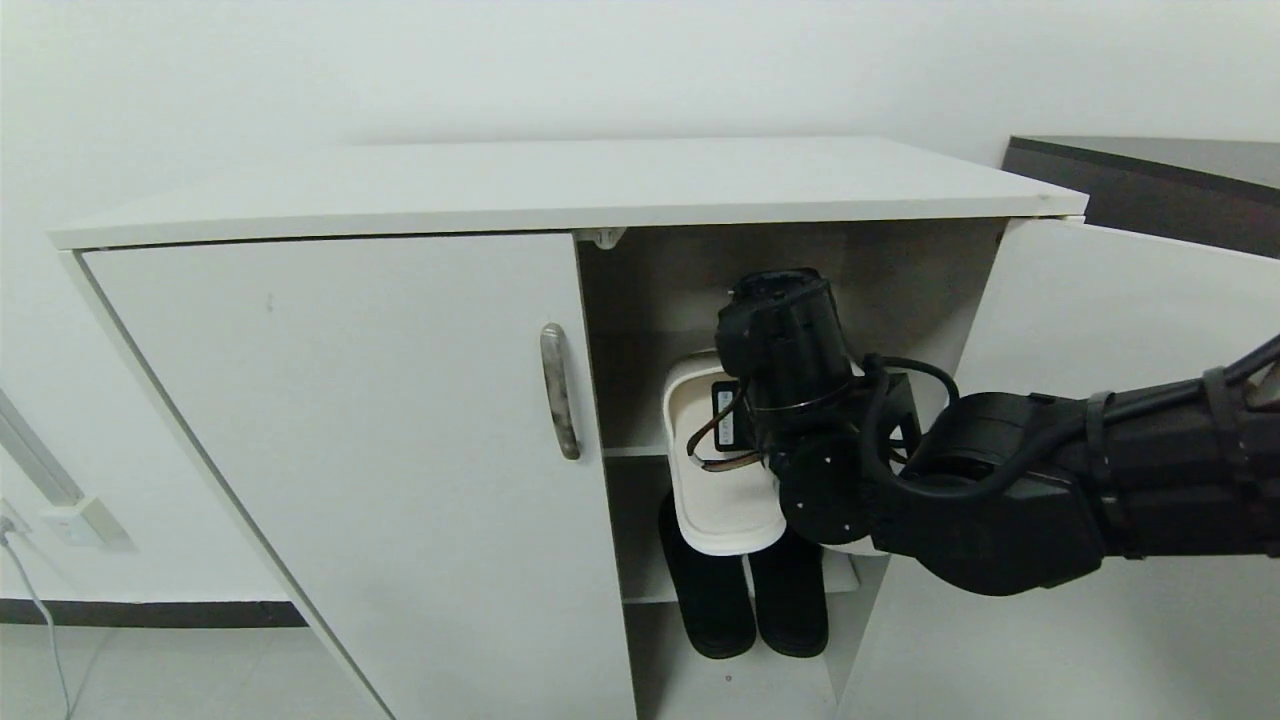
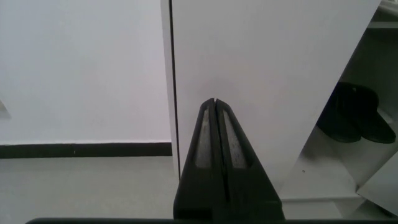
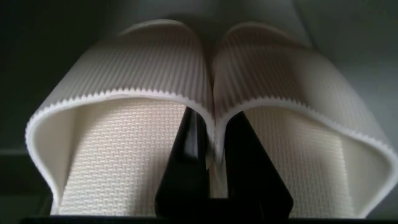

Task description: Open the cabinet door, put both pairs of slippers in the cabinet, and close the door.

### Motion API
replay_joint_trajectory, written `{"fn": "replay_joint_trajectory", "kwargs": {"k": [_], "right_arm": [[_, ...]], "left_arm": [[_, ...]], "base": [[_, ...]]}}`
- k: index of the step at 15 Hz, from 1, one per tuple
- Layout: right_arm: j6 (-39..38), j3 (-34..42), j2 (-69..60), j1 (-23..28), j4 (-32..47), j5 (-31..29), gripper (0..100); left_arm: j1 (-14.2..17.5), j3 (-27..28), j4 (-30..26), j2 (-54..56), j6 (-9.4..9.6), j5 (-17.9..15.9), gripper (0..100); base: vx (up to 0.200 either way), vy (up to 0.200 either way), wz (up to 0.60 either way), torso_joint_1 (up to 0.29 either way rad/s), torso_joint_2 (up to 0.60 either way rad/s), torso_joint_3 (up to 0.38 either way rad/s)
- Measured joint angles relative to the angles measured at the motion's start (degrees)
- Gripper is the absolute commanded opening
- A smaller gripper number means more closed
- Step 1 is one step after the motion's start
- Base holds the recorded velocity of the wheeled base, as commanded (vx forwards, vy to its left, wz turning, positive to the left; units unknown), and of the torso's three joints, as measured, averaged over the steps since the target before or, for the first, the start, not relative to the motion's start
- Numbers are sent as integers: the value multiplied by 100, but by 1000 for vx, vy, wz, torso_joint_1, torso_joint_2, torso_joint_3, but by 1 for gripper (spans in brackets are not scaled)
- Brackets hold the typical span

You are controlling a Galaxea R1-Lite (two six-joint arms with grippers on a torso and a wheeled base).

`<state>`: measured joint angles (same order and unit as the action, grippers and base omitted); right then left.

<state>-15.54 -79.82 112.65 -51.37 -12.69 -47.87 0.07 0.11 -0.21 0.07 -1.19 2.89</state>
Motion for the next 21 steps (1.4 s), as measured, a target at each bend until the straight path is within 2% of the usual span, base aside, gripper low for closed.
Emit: {"fn": "replay_joint_trajectory", "kwargs": {"k": [5, 16, 21], "right_arm": [[66, -306, 199, 204, -11, 290, 0], [317, -2046, 1251, 846, 243, 617, 0], [315, -2197, 1441, 951, 262, 828, 0]], "left_arm": [[0, 0, -1, 0, 0, 0, 0], [0, 0, -1, 0, -2, -2, 0], [-2, 0, -1, 0, -2, -2, 0]], "base": [[0, 0, 0, 0, 0, 0], [0, 0, 0, 0, 0, 0], [0, 0, 0, 0, 0, 0]]}}
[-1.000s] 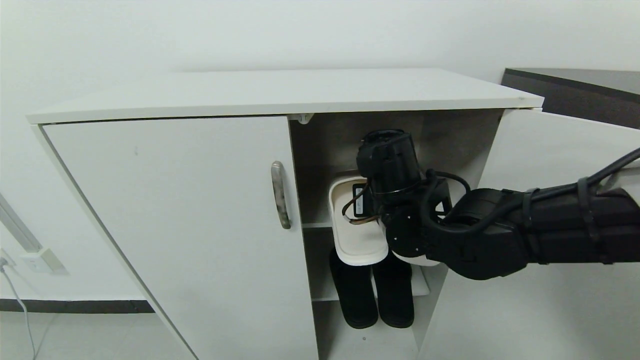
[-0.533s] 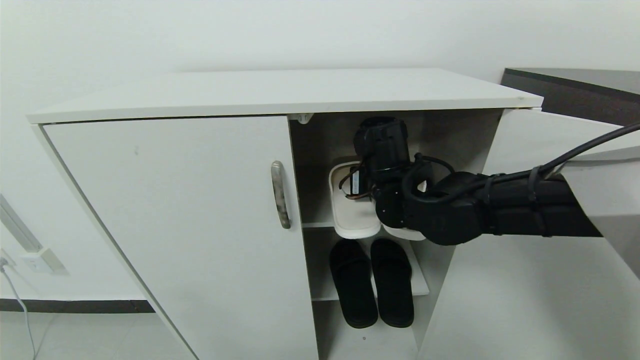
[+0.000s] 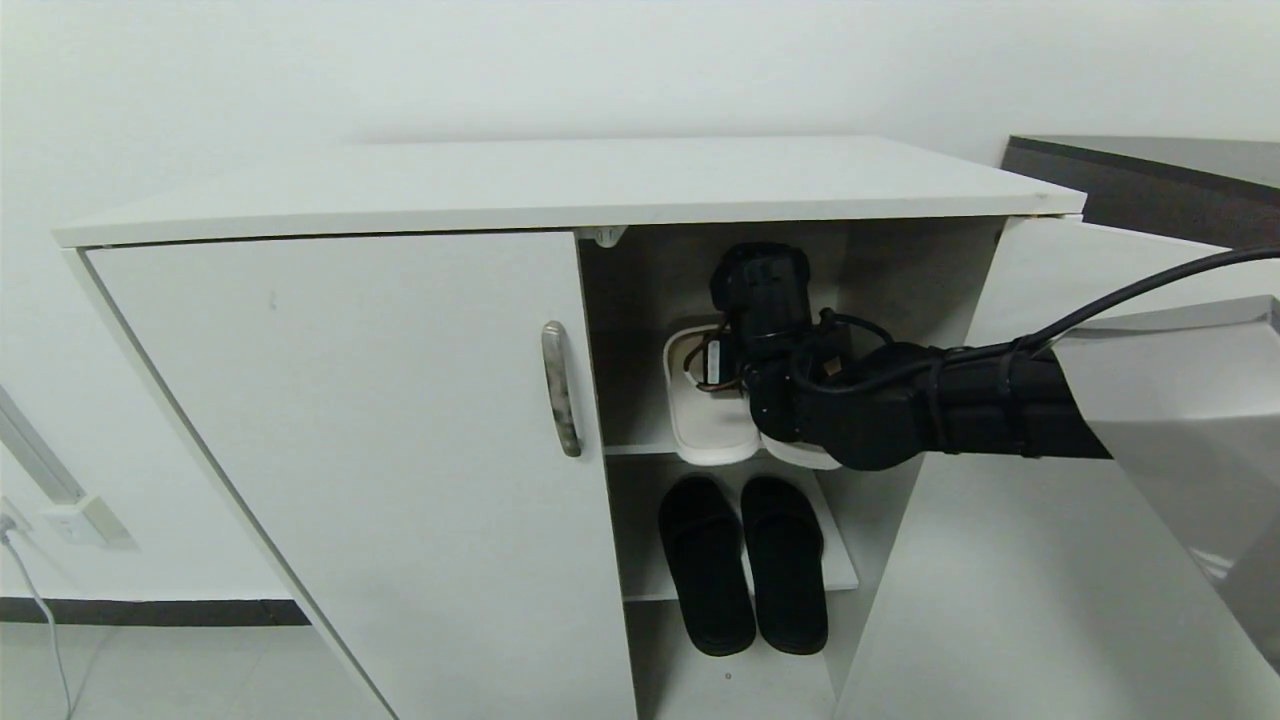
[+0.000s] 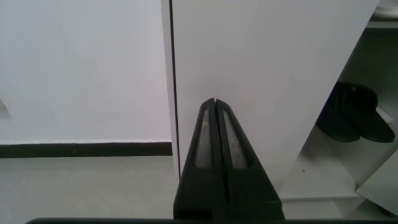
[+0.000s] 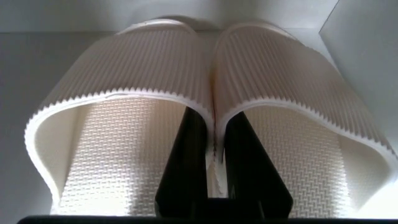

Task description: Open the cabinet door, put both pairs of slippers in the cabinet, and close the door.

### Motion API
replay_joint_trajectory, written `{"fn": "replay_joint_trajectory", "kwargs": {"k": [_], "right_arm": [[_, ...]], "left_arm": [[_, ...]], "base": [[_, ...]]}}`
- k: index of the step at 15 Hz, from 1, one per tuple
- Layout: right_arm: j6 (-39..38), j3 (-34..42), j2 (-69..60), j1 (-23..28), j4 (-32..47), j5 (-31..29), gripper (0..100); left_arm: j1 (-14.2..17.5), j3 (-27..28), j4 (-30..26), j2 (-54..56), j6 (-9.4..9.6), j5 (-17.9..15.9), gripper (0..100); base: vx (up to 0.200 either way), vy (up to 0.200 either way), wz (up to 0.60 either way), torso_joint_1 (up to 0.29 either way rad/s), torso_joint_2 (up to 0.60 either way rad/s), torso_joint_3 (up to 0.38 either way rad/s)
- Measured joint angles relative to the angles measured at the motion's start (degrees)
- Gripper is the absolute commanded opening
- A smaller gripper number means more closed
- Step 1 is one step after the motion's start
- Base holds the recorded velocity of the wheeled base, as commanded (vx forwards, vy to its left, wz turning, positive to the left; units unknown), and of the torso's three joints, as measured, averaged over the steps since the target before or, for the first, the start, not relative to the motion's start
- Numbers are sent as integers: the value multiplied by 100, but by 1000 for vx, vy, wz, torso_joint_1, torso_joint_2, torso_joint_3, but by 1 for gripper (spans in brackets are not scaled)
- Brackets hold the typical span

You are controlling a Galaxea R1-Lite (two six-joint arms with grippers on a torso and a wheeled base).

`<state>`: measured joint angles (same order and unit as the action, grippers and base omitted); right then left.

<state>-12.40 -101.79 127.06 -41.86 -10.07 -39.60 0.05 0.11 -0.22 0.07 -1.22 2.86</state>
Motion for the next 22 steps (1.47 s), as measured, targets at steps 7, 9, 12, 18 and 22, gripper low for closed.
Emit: {"fn": "replay_joint_trajectory", "kwargs": {"k": [7, 9, 12, 18, 22], "right_arm": [[11, 22, 69, -4, 104, 5, 100], [37, 39, 69, -4, 104, 5, 100], [37, 236, -24, -41, 101, -4, 100], [-13, 1232, -777, -433, 48, -45, 100], [-33, 2166, -1524, -848, -110, -48, 100]], "left_arm": [[5, 0, 1, 0, 0, 9, 0], [2, -1, 1, 0, 2, 9, 0], [0, -1, 1, 0, 0, 11, 0], [2, -1, 1, 0, 2, 9, 0], [2, -1, -2, 0, 0, 9, 0]], "base": [[0, 0, 0, 0, 0, 0], [0, 0, 0, 0, 0, 0], [0, 0, 0, 0, 0, 0], [0, 0, 0, 0, 0, 0], [0, 0, 0, 0, 0, 0]]}}
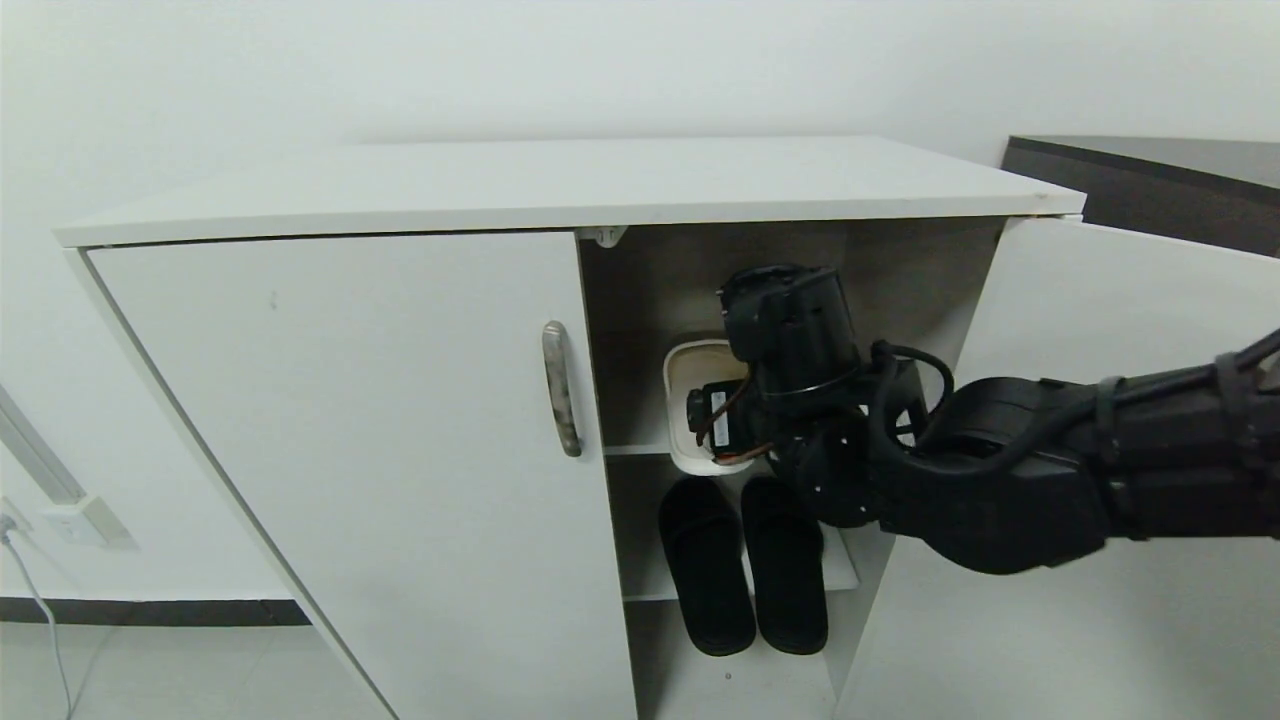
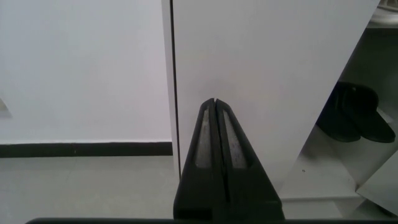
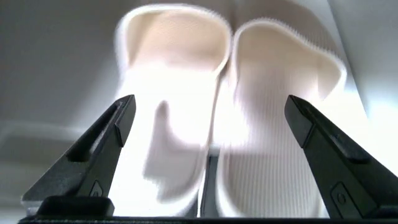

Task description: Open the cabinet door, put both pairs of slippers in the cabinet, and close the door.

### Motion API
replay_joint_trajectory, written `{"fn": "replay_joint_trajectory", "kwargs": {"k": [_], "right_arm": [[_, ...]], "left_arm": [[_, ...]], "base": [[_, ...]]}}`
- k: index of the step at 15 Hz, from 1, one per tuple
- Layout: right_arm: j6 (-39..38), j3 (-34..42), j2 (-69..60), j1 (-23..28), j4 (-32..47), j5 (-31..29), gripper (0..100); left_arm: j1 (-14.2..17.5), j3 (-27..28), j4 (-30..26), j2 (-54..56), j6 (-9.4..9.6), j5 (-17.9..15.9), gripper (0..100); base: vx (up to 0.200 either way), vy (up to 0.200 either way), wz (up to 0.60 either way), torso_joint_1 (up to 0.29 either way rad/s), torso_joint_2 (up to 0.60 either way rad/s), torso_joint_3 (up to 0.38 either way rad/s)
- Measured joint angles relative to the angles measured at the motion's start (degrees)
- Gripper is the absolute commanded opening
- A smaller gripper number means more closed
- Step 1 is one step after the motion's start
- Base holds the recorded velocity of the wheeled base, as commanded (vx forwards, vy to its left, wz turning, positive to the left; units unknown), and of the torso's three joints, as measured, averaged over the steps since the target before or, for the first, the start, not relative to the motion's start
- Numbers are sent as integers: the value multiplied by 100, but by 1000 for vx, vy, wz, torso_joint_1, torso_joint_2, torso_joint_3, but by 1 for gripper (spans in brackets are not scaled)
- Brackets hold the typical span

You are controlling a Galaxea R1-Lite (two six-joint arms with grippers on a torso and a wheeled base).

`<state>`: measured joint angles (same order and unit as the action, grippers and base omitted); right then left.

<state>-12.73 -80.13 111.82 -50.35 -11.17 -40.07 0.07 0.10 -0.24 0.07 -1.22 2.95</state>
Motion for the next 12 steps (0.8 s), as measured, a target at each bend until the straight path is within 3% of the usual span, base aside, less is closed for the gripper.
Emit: {"fn": "replay_joint_trajectory", "kwargs": {"k": [7, 8, 12], "right_arm": [[9, 2205, -1213, -572, -1343, 180, 100], [15, 2564, -1326, -621, -1673, 277, 0], [68, 3338, -1558, -731, -2339, 523, 0]], "left_arm": [[0, 1, 2, 0, 2, 2, 0], [0, 1, 2, 0, 2, 0, 0], [-2, 1, 0, 0, 2, 0, 0]], "base": [[0, 0, 0, 0, 0, 0], [0, 0, 0, 0, 0, 0], [0, 0, 0, 0, 0, 0]]}}
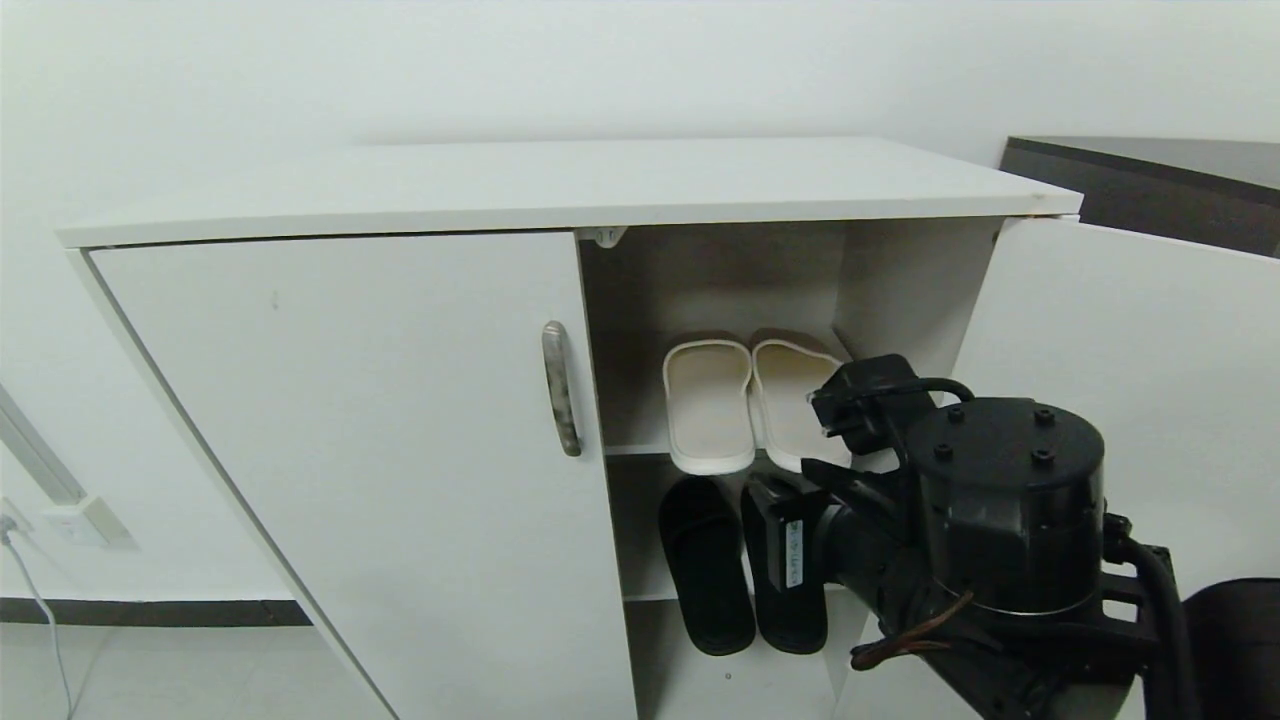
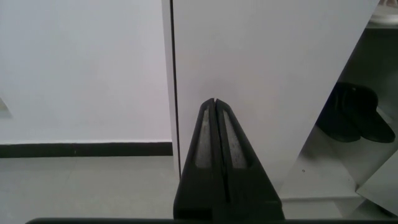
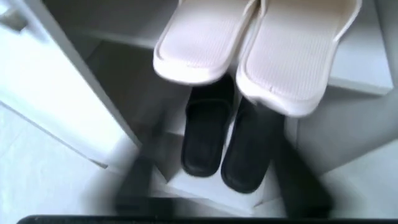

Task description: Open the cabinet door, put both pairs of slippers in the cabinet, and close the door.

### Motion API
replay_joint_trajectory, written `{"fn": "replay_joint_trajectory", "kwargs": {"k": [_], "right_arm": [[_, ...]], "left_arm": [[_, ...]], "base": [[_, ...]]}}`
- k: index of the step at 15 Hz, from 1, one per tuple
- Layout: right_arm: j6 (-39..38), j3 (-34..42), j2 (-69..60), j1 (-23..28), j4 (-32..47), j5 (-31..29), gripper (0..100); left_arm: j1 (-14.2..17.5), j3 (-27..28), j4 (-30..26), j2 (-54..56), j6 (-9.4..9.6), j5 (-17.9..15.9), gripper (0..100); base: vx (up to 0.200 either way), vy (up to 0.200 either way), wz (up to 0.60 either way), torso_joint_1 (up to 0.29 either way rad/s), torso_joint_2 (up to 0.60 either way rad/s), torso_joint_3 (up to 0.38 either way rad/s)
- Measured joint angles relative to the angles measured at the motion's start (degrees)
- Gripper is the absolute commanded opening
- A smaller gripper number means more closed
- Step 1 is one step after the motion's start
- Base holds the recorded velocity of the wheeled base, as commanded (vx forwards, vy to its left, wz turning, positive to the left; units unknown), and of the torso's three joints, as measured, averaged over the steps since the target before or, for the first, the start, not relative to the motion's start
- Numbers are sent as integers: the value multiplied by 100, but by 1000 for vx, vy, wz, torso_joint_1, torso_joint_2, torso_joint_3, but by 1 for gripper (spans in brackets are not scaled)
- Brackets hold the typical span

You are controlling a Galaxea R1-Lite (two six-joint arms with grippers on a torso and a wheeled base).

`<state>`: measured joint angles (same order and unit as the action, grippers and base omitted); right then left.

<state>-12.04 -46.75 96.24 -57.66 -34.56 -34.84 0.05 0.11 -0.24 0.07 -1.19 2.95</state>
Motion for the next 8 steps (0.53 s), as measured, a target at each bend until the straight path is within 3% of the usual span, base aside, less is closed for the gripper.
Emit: {"fn": "replay_joint_trajectory", "kwargs": {"k": [8], "right_arm": [[-7, 157, -44, -88, -4, 4, 0]], "left_arm": [[0, 7, 0, 0, 0, -6, 0]], "base": [[0, 0, 0, 0, 0, 0]]}}
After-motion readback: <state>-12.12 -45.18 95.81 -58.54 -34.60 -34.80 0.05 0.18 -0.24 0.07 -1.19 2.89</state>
